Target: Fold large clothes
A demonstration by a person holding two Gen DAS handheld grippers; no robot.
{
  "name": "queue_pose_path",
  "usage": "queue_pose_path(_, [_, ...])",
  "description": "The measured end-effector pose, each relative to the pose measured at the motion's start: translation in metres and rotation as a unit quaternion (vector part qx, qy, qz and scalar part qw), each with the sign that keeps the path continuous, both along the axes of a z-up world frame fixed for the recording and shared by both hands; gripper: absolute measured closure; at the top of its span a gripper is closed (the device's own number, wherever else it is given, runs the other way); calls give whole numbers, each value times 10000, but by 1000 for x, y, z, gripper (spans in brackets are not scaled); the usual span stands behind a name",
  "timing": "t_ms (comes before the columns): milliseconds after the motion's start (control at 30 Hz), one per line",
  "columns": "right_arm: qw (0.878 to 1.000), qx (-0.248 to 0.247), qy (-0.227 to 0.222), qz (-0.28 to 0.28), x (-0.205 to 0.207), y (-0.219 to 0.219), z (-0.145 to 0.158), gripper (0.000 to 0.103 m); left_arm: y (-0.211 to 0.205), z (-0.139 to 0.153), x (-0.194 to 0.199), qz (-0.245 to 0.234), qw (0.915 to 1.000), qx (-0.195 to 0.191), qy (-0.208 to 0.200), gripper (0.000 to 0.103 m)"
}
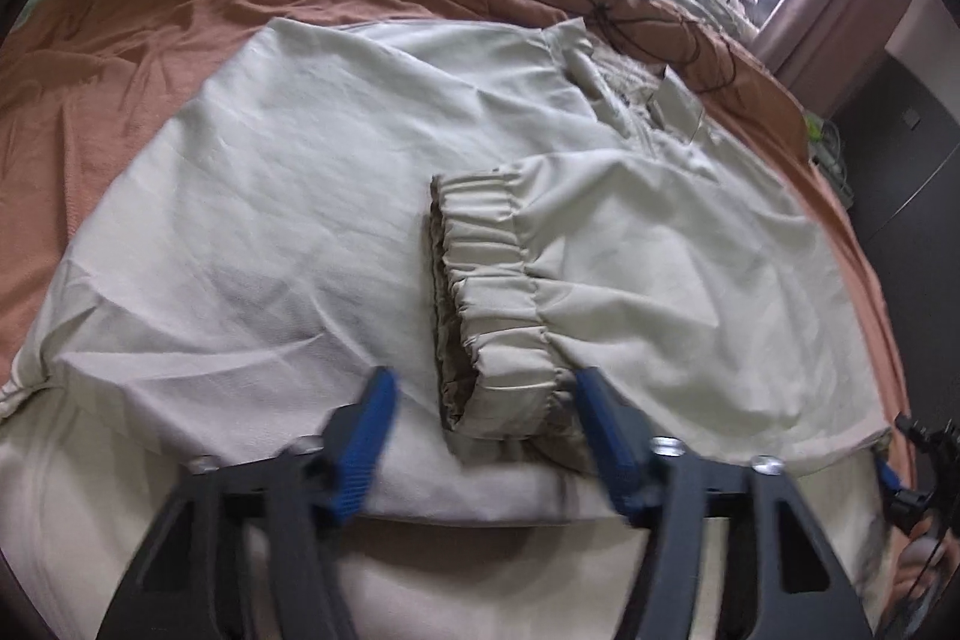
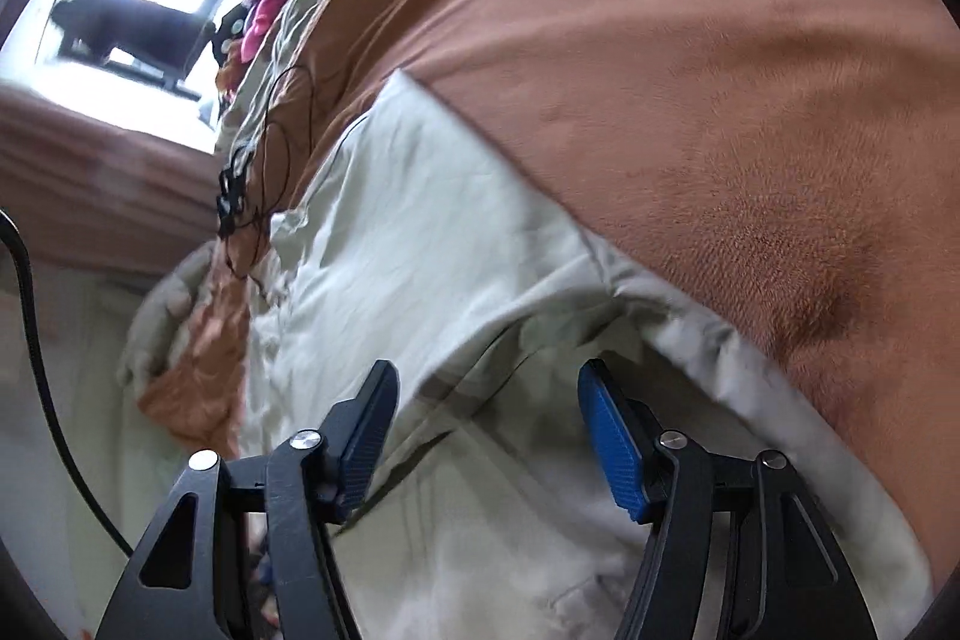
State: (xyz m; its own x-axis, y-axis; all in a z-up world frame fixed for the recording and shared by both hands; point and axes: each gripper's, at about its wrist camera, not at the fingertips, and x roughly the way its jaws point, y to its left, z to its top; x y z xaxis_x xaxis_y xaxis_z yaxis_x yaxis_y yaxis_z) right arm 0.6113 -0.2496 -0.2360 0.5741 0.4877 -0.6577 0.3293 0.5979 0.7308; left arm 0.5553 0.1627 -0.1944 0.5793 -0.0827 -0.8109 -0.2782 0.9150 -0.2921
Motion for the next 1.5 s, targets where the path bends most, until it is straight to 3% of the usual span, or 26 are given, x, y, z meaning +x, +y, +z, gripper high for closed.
queue_pose_path(33, [9998,197,20,-70,3,-4,-6,49,-1,-1,0,-32,10000,44,-33,53])
queue_pose_path(67, [9994,327,61,-115,6,-6,-11,55,-3,-2,0,-100,9999,86,-83,64])
queue_pose_path(133, [9986,477,60,-210,13,-10,-19,68,-8,-3,2,-175,9996,216,-77,66])
queue_pose_path(200, [9986,388,61,-347,18,-14,-22,80,-10,-3,2,-137,9990,407,-123,75])
queue_pose_path(300, [9978,463,78,-478,22,-17,-27,83,-4,-3,2,-43,9993,343,-156,82])
queue_pose_path(367, [9981,380,40,-478,24,-15,-26,83,-1,-2,1,-13,9991,374,-180,89])
queue_pose_path(533, [9993,39,86,-362,24,-8,-18,82,5,1,-1,58,9991,376,-202,89])
queue_pose_path(800, [9985,-435,195,-256,7,-4,3,57,22,18,-11,246,9994,211,-107,89])
queue_pose_path(833, [9985,-466,161,-246,5,-4,6,56,20,23,-13,196,9994,274,-118,88])
queue_pose_path(900, [9982,-551,90,-229,0,-6,12,54,16,33,-21,124,9991,361,-185,76])
queue_pose_path(967, [9977,-642,22,-220,-6,-6,18,48,13,40,-36,154,9989,325,-293,35])
queue_pose_path(1033, [9974,-680,-66,-207,-13,-5,25,44,9,47,-53,208,9984,337,-406,20])
queue_pose_path(1200, [9962,-745,-427,-125,-41,-5,44,28,-1,69,-86,110,9968,547,-567,18])
queue_pose_path(1300, [9956,-732,-580,15,-62,-6,54,26,-4,80,-111,156,9966,472,-658,11])
queue_pose_path(1500, [9900,-1094,-893,-59,-104,-14,84,26,-13,107,-156,141,9948,690,-739,10])
